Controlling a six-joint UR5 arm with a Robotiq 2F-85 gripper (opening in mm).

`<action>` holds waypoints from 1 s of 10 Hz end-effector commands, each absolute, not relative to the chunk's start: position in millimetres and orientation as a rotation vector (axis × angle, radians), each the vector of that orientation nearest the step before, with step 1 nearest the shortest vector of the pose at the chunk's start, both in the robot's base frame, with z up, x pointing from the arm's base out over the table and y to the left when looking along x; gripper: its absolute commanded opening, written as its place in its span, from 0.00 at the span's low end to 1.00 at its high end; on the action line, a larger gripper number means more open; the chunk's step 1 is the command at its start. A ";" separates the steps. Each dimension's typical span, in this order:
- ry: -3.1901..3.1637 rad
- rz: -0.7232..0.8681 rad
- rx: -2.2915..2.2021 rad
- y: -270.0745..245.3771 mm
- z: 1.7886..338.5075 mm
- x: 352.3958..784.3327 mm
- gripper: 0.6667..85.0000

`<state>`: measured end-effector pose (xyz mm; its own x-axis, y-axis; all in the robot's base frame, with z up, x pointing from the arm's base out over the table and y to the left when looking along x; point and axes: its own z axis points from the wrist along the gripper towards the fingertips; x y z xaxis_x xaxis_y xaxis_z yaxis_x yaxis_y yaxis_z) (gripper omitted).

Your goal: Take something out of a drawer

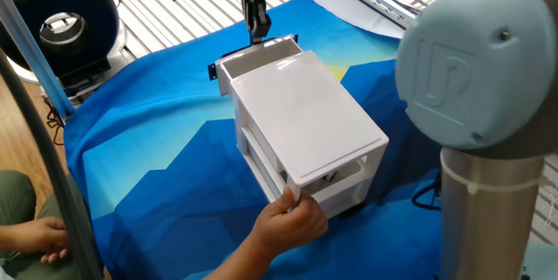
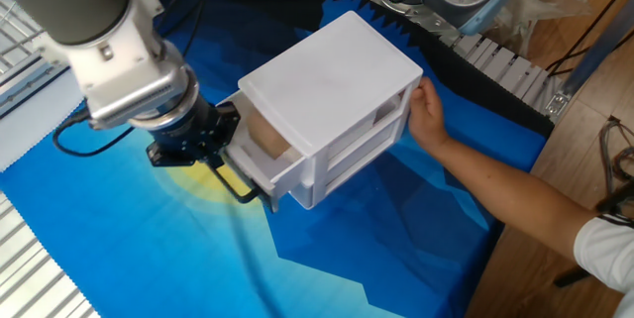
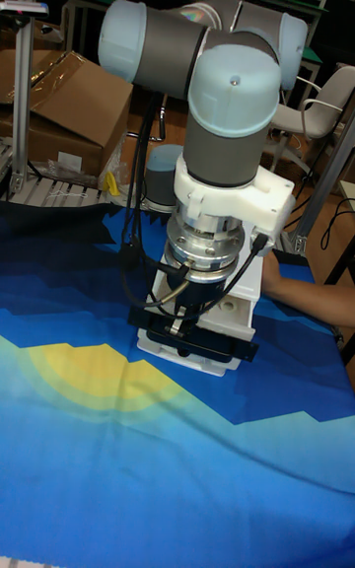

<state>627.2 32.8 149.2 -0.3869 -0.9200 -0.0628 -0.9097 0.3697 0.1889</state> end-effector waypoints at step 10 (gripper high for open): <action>-2.481 -0.287 1.867 27.6 160.3 695.5 0.01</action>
